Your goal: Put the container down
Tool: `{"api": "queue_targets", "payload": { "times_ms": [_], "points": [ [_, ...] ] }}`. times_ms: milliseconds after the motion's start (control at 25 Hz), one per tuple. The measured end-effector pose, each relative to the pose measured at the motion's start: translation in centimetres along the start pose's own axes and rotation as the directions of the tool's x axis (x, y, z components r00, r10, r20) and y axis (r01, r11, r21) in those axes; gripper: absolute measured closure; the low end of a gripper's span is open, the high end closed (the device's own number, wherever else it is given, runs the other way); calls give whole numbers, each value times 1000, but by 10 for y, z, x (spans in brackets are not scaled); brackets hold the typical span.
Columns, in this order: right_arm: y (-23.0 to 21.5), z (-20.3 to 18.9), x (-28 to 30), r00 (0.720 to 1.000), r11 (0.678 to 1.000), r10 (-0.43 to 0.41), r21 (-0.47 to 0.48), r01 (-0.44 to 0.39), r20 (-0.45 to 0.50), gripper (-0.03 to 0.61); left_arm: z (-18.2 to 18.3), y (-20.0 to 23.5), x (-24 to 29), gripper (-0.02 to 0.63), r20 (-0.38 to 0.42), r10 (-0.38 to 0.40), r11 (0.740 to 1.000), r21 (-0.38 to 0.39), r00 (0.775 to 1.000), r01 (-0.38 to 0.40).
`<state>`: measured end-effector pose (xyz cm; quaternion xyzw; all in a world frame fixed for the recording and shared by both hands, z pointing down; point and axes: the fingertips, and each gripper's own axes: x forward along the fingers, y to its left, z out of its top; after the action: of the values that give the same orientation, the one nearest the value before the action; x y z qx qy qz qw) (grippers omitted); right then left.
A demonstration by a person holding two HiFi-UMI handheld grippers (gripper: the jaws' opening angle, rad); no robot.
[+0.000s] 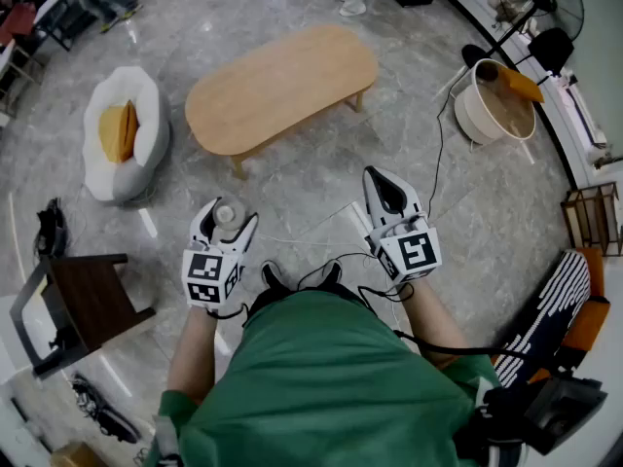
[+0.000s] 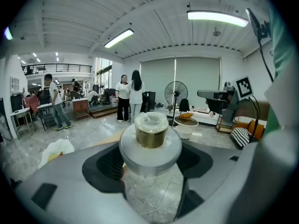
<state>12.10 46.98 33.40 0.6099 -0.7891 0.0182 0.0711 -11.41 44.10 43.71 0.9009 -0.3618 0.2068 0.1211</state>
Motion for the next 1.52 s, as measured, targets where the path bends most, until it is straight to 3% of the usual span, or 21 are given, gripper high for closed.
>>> {"api": "queue_targets", "payload": {
  "times_ms": [400, 680, 800, 1040, 1520],
  "points": [
    [20, 7, 15, 998, 998, -64, 1, 64, 17, 565, -9, 26, -7, 276, -13, -48, 999, 24, 999, 48],
    [48, 22, 48, 992, 992, -124, 18, 124, 27, 565, -5, 79, -5, 276, -17, -92, 995, 46, 996, 93],
    [48, 24, 64, 994, 994, -110, -2, 110, 24, 565, -2, 93, 13, 276, -10, -91, 995, 36, 996, 91],
    [10, 5, 113, 997, 997, -78, 1, 78, -6, 565, 9, 121, 71, 276, -1, -52, 999, 1, 999, 52],
    [-135, -5, 301, 991, 991, 132, 25, -132, -15, 565, 82, 183, 243, 276, -42, 138, 989, -56, 990, -140]
  ]
}}
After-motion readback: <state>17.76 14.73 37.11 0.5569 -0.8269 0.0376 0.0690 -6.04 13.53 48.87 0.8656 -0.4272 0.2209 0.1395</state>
